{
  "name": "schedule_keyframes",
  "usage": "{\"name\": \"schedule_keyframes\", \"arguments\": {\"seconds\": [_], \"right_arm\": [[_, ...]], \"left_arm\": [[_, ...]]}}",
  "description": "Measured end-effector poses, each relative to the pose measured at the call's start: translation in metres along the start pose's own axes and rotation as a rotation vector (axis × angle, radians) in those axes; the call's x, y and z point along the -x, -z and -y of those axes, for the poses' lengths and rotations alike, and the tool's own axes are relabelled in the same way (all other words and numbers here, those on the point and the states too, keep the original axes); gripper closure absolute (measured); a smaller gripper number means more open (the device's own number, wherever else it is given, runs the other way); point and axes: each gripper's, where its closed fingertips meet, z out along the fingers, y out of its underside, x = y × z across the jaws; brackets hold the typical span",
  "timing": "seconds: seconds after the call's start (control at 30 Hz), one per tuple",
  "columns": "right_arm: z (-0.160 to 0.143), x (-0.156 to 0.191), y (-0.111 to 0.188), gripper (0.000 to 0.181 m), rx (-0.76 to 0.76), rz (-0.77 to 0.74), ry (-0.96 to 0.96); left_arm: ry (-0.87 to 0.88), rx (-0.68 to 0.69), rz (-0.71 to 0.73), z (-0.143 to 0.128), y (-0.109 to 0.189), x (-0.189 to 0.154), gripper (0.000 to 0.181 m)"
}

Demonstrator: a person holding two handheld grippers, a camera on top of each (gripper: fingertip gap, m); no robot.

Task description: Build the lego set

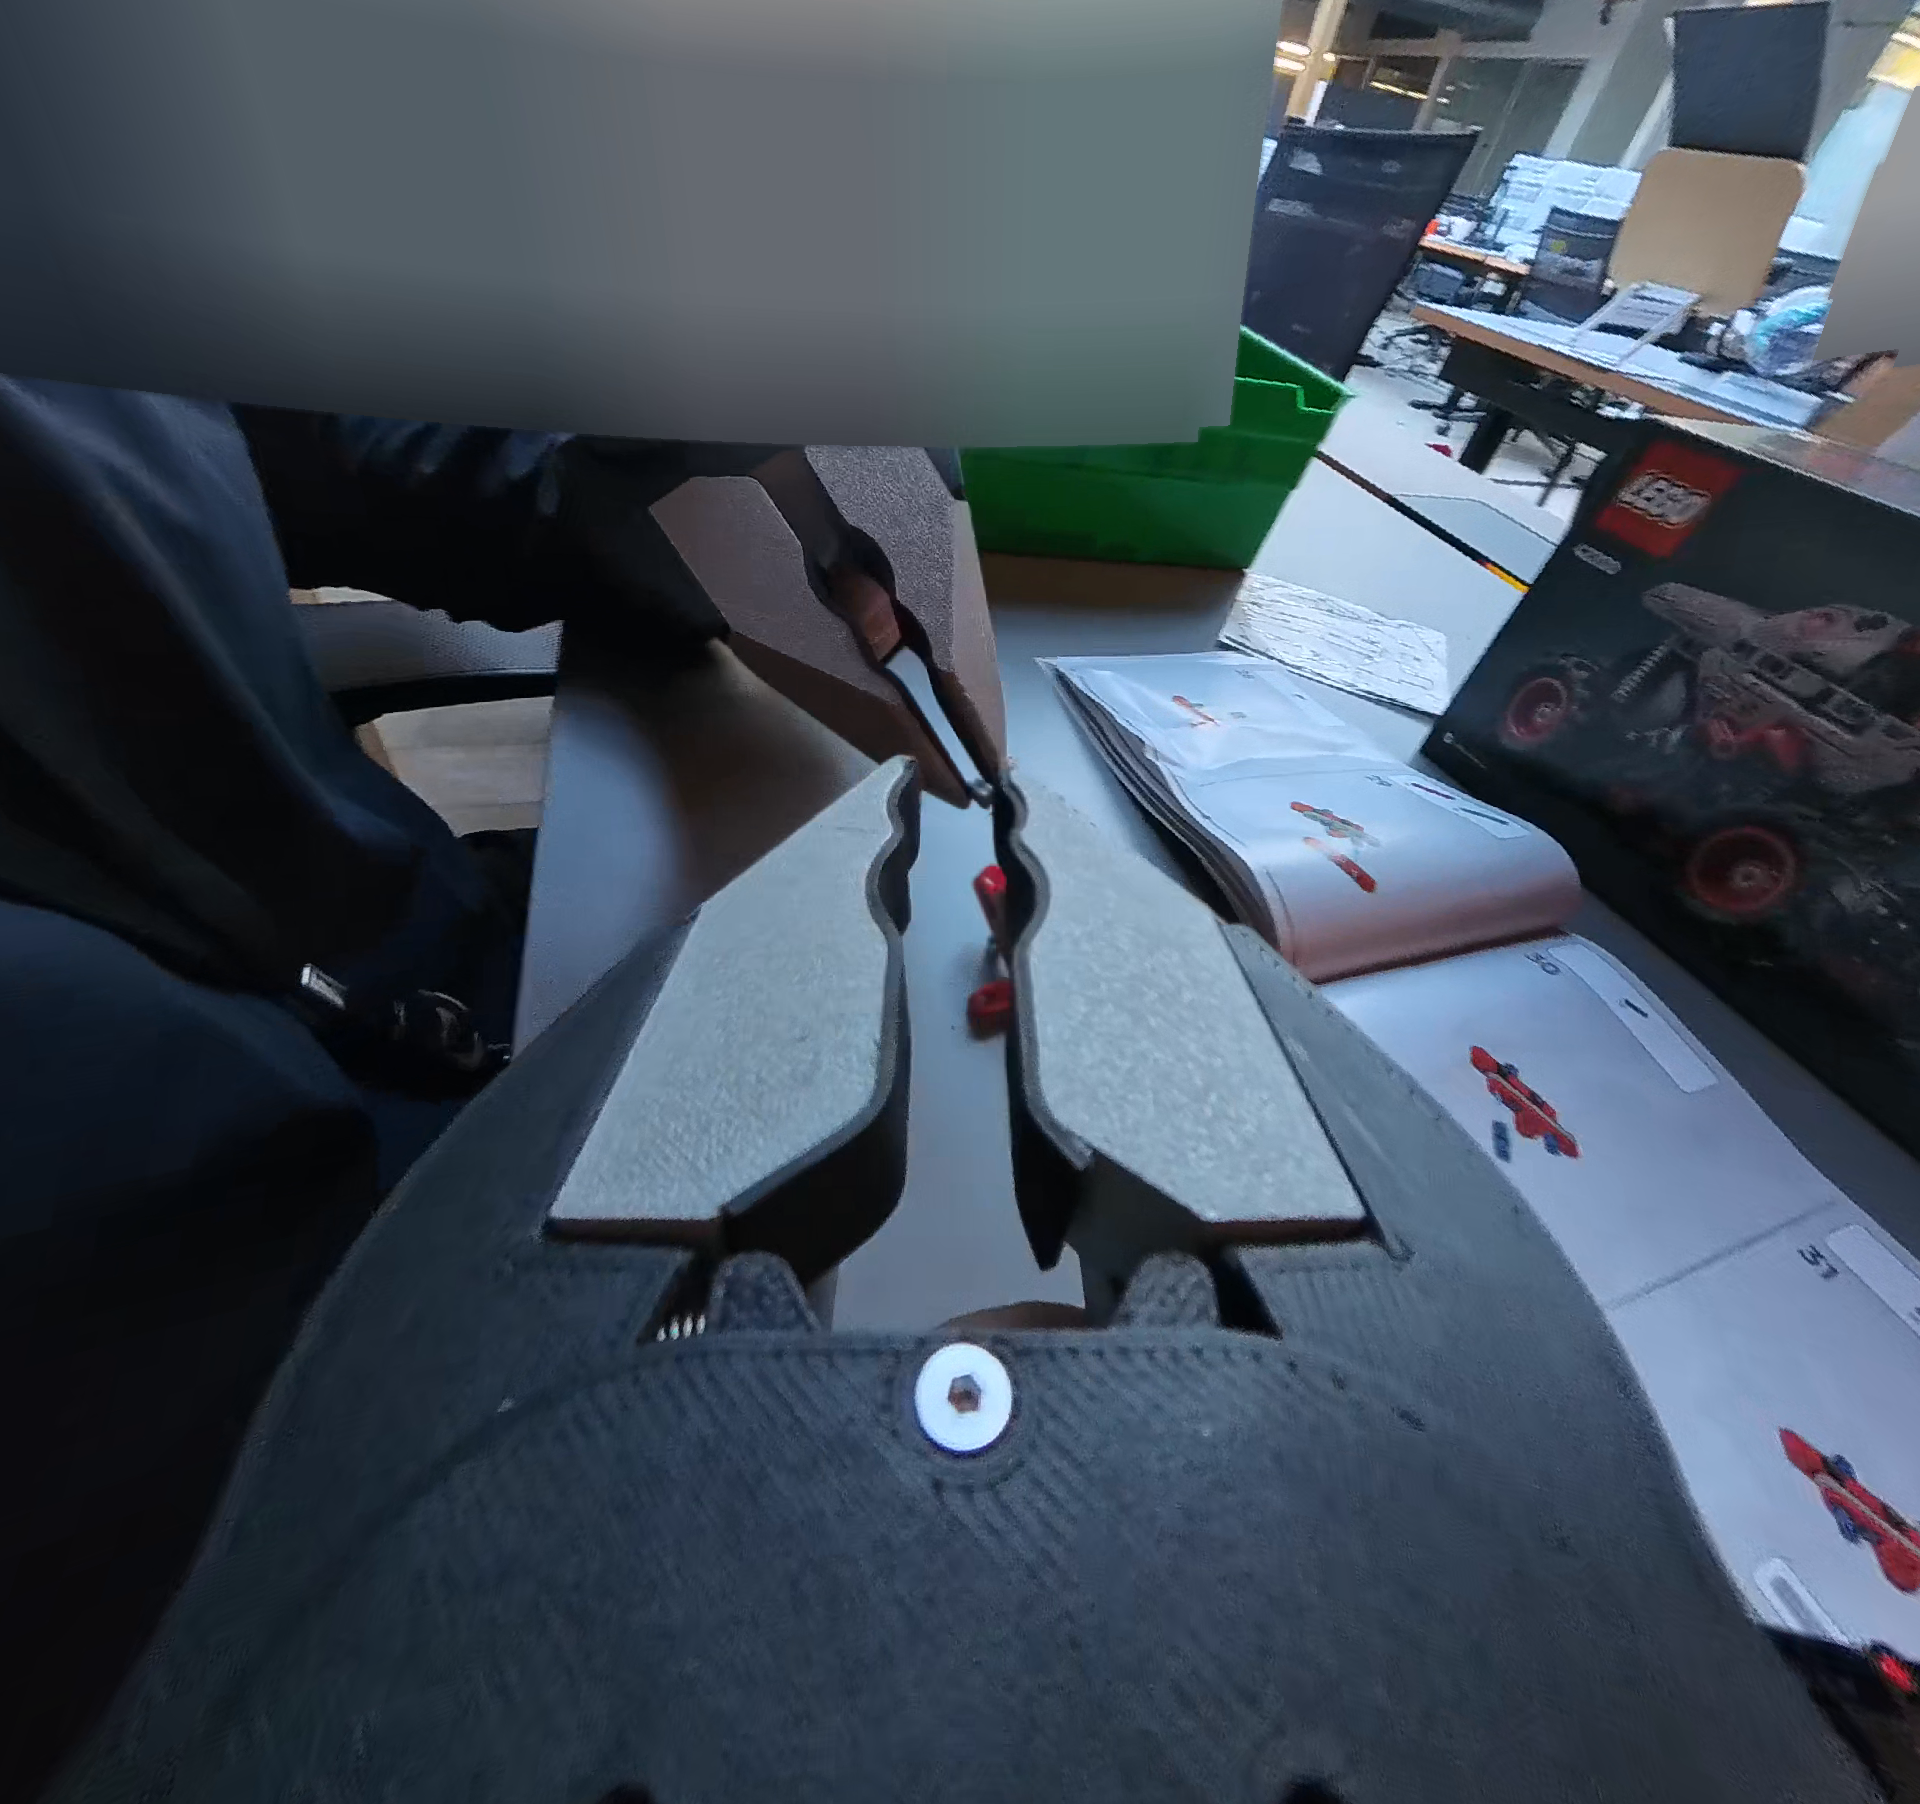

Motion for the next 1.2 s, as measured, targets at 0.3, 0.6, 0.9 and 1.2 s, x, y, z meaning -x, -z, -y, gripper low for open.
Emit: {"name": "schedule_keyframes", "arguments": {"seconds": [0.3,0.6,0.9,1.2], "right_arm": [[-0.010,-0.011,-0.002,0.171,0.051,-0.040,-0.032],[-0.014,0.030,-0.010,0.171,0.081,0.151,0.048],[-0.016,0.035,-0.010,0.181,0.094,0.162,0.096],[-0.021,-0.021,-0.003,0.174,0.103,-0.092,-0.042]], "left_arm": [[0.689,-0.022,-0.400,-0.007,0.005,-0.010,0.180],[0.526,0.015,-0.515,-0.001,0.011,-0.042,0.180],[0.516,0.020,-0.490,-0.004,0.010,-0.040,0.181],[0.652,-0.059,-0.358,-0.002,0.009,-0.004,0.181]]}}
